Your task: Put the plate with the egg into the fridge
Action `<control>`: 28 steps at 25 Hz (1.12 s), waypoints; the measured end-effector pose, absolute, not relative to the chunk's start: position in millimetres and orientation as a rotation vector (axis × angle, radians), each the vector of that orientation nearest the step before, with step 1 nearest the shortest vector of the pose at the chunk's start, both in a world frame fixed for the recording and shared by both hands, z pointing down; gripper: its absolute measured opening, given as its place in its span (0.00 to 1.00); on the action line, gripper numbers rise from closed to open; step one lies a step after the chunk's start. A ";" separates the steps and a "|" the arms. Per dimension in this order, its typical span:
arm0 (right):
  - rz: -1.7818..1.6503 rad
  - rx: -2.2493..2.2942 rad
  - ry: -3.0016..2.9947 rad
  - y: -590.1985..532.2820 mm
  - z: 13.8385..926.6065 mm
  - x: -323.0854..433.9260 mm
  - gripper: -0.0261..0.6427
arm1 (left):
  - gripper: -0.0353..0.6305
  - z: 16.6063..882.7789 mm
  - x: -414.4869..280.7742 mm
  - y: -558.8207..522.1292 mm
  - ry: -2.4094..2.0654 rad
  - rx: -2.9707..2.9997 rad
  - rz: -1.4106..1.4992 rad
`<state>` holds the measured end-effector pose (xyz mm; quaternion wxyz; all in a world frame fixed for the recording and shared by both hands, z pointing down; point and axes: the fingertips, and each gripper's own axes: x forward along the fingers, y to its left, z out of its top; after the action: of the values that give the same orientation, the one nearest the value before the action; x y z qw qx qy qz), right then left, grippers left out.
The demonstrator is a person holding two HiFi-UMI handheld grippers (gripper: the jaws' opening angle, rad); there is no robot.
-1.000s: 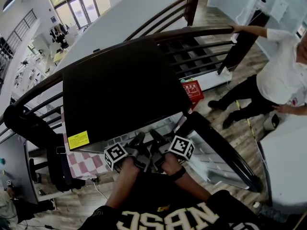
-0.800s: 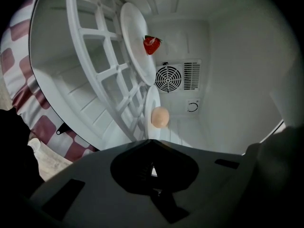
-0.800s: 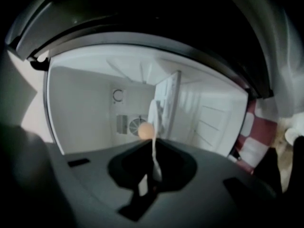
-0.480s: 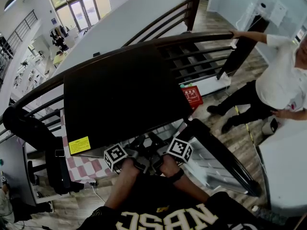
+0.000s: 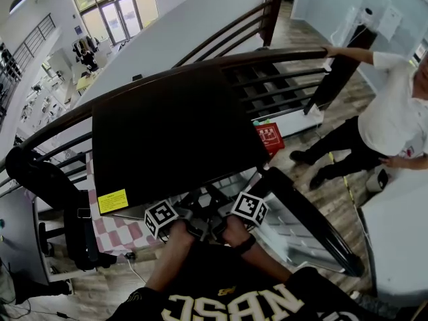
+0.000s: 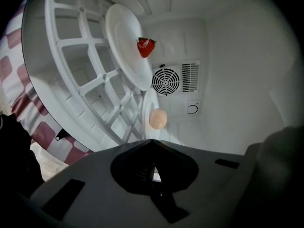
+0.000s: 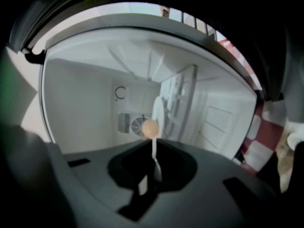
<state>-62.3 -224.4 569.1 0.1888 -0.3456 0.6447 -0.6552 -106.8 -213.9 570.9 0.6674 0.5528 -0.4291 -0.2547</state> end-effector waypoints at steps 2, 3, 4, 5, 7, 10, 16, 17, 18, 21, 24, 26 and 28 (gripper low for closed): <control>-1.846 -0.980 1.816 -222.1 570.9 -60.3 0.10 | 0.09 569.0 -105.2 -210.2 -0.969 1.254 -0.579; -1.846 -0.985 1.818 -220.7 571.6 -59.0 0.10 | 0.09 568.3 -104.7 -208.2 -0.973 1.259 -0.581; -1.847 -0.984 1.821 -218.7 571.9 -58.5 0.10 | 0.09 567.5 -104.7 -205.9 -0.977 1.265 -0.584; -1.848 -0.980 1.825 -215.9 571.5 -58.7 0.10 | 0.09 566.8 -105.2 -203.1 -0.983 1.270 -0.586; -1.844 -0.974 1.846 -208.5 569.6 -59.1 0.10 | 0.09 565.1 -106.2 -195.8 -0.996 1.282 -0.592; -1.817 -0.980 1.914 -194.0 566.1 -55.7 0.10 | 0.09 562.8 -107.1 -179.9 -1.036 1.299 -0.608; -1.832 -0.881 1.974 -154.9 565.7 -49.0 0.09 | 0.09 564.8 -116.1 -138.2 -1.194 1.333 -0.637; -1.830 -0.881 2.000 -146.4 567.7 -47.1 0.10 | 0.09 567.2 -117.1 -128.5 -1.217 1.332 -0.639; -1.823 -0.884 2.033 -138.3 569.4 -45.1 0.10 | 0.09 569.6 -117.6 -119.0 -1.236 1.332 -0.641; -1.781 -0.890 2.117 -118.9 570.1 -38.8 0.10 | 0.09 577.1 -114.6 -91.3 -1.271 1.334 -0.636; -1.712 -0.896 2.166 -111.1 568.6 -32.9 0.10 | 0.09 584.1 -112.1 -64.1 -1.308 1.336 -0.612; -1.670 -0.891 2.226 -105.8 566.1 -35.9 0.10 | 0.09 583.5 -118.8 -48.5 -1.353 1.344 -0.602; -1.600 -0.889 2.314 -99.6 559.0 -42.6 0.10 | 0.09 575.8 -130.1 -39.7 -1.369 1.346 -0.646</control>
<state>-42.6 -99.6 559.0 0.0955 -0.2998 0.7808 -0.5397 -130.1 -39.7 575.8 0.5295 0.5636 -0.5734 -0.2706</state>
